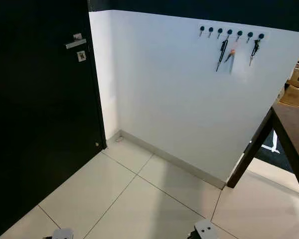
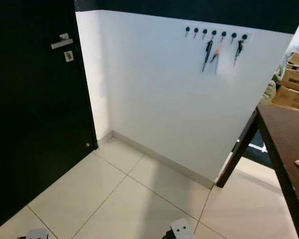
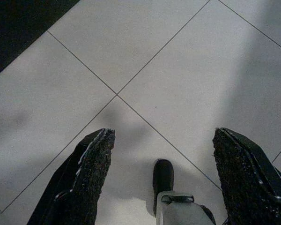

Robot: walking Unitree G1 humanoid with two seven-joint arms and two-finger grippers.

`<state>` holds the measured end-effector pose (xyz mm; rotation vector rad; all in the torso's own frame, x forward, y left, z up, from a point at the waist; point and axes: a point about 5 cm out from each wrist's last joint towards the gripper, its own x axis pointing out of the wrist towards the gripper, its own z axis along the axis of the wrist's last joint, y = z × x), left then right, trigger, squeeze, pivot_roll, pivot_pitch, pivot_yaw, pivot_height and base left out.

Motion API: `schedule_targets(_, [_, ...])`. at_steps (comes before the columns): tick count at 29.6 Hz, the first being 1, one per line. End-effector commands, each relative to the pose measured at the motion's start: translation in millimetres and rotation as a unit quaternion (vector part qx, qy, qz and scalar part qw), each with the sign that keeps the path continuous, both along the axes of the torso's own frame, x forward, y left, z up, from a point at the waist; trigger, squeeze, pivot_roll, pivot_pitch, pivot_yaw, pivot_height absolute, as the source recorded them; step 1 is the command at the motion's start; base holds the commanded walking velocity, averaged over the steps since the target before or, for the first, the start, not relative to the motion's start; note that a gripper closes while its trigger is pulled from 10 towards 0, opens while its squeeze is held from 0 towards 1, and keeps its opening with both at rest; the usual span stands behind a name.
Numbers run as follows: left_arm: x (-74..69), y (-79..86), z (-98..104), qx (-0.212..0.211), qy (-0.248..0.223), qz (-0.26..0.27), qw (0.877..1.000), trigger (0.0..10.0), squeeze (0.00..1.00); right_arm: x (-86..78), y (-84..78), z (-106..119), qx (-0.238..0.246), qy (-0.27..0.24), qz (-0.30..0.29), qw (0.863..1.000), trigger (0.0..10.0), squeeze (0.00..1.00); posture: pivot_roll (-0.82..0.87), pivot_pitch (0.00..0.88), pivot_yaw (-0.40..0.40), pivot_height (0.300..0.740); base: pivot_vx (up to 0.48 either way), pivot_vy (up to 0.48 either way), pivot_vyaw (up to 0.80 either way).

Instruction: Hang keys on a hook

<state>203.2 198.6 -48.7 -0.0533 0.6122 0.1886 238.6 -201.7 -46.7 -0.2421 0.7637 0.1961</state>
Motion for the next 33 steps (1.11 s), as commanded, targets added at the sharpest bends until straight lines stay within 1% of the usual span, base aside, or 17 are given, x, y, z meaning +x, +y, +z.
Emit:
schedule_targets(1, [-4.6,28.3,0.3,0.039,-0.015,0.072,0.997,10.0,0.0,-6.1,-5.2,-2.8,-0.031,-0.021,-0.037,0.999,10.0,0.0,-0.15,0.087,0.12,0.74,0.0,0.0,0.0])
schedule_targets(3, [-4.6,28.2,0.2,0.039,-0.014,0.072,0.997,10.0,0.0,-14.0,-11.6,-6.2,-0.033,-0.016,-0.04,0.999,10.0,0.0,-0.15,0.087,0.12,0.74,0.0,0.0,0.0])
schedule_targets(4, [-4.6,28.2,0.2,0.039,-0.014,0.072,0.997,10.0,0.0,-14.0,-11.6,-6.2,-0.033,-0.016,-0.04,0.999,10.0,0.0,-0.15,0.087,0.12,0.74,0.0,0.0,0.0])
schedule_targets(6, [-4.3,28.2,0.1,0.038,-0.014,0.073,0.996,10.0,0.0,-18.4,-16.9,-7.6,-0.038,-0.012,-0.042,0.998,10.0,0.0,-0.15,0.09,0.118,0.74,0.0,0.0,0.0])
schedule_targets(14, [-3.9,28.4,-0.4,0.038,-0.013,0.076,0.996,10.0,0.0,-28.6,-25.0,-11.2,-0.045,-0.006,-0.044,0.998,10.0,0.0,-0.15,0.091,0.117,0.74,0.0,0.0,0.0])
schedule_targets(21, [-3.1,28.4,-1.0,0.04,-0.017,0.081,0.996,10.0,0.0,-18.2,-19.3,-6.4,-0.045,-0.019,-0.04,0.998,10.0,0.0,-0.15,0.096,0.11,0.74,0.0,0.0,0.0])
schedule_targets(23, [-2.8,28.5,-0.5,0.039,-0.022,0.09,0.995,10.0,0.0,-15.3,-21.2,-3.9,-0.038,-0.028,-0.052,0.998,10.0,0.0,-0.14,0.103,0.092,0.74,0.0,0.0,0.0])
schedule_targets(25, [-3.0,29.1,0.3,0.04,-0.027,0.096,0.994,10.0,0.0,-13.9,-24.3,-2.0,-0.032,-0.035,-0.063,0.997,10.0,0.0,-0.14,0.103,0.092,0.74,0.0,0.0,0.0])
schedule_targets(28, [-3.0,29.3,0.5,0.04,-0.028,0.098,0.994,10.0,0.0,-13.7,-25.1,-1.6,-0.031,-0.036,-0.066,0.997,10.0,0.0,-0.14,0.103,0.092,0.74,0.0,0.0,0.0])
schedule_targets(30, [-3.8,36.8,10.3,0.06,-0.061,0.111,0.99,10.0,0.0,-12.6,-33.4,2.7,-0.029,-0.054,-0.077,0.995,10.0,0.0,-0.13,0.085,0.082,0.74,0.0,0.0,0.0])
schedule_targets(31, [-3.8,36.8,10.3,0.06,-0.061,0.111,0.99,10.0,0.0,-12.6,-33.4,2.7,-0.029,-0.054,-0.077,0.995,10.0,0.0,-0.13,0.085,0.082,0.74,0.0,0.0,0.0])
schedule_targets(33, [-5.6,45.1,21.3,0.076,-0.095,0.123,0.985,10.0,0.0,-8.7,-40.3,9.6,-0.019,-0.082,-0.087,0.993,10.0,0.0,-0.13,0.078,0.08,0.74,0.0,0.0,0.0])
